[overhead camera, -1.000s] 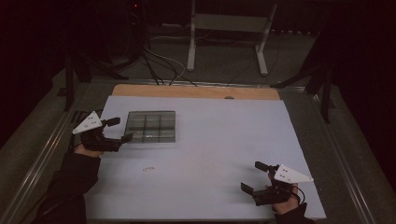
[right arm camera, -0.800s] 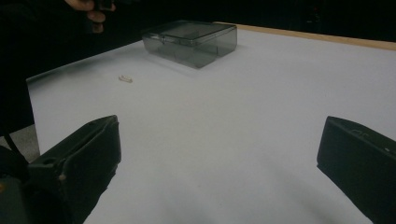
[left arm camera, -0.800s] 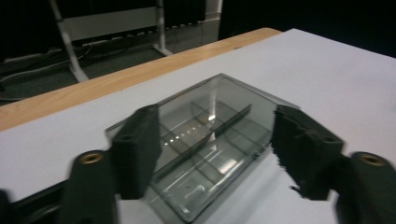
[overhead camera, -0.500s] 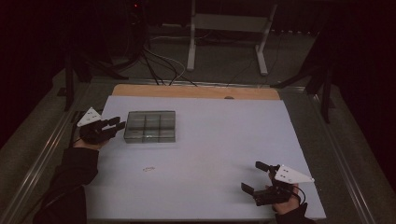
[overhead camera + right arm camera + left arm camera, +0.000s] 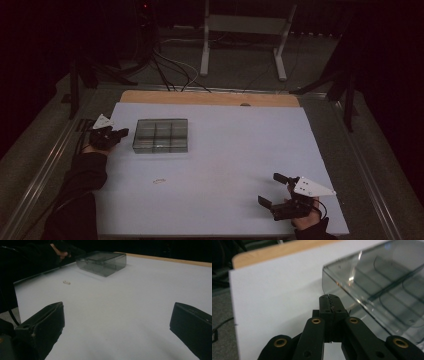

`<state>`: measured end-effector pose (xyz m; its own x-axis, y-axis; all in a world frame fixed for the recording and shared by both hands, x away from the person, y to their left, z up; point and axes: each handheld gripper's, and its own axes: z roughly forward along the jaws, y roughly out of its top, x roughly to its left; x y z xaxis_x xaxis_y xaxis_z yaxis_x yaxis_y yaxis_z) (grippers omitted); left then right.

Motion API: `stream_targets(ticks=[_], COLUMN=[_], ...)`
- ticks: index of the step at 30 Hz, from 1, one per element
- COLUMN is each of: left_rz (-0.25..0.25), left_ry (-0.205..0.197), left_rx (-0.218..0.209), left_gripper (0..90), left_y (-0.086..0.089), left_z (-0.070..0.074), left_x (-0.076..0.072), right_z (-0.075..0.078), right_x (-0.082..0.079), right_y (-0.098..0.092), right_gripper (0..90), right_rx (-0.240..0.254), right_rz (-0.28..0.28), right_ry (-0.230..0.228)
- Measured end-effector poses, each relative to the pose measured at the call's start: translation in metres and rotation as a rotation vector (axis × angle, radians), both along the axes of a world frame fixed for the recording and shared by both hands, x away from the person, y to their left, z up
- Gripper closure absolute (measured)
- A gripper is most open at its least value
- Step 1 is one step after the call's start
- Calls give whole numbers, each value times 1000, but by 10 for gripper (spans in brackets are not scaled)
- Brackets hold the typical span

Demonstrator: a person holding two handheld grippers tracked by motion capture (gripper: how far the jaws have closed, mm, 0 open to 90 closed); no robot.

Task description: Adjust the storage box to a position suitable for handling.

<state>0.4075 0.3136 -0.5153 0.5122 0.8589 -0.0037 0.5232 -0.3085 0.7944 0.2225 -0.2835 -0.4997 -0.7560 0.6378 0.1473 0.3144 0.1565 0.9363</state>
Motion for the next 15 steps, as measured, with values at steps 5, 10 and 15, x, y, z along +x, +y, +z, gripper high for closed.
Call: stream_targets(ticks=[5,10,15], left_rz=[-60,-88,-92], left_ry=[22,59,63], left_rx=[6,-4,-10], left_gripper=[900,900,900], left_y=[-8,-11,-14], left_z=[-6,-7,-5], left_x=[3,5,5], right_z=[0,0,0], right_x=[0,-1,0], right_y=[0,-2,-1], right_gripper=[0,0,0], right_rx=[-4,-3,-1], right_rz=[-1,-14,-7], right_ry=[2,-15,-17])
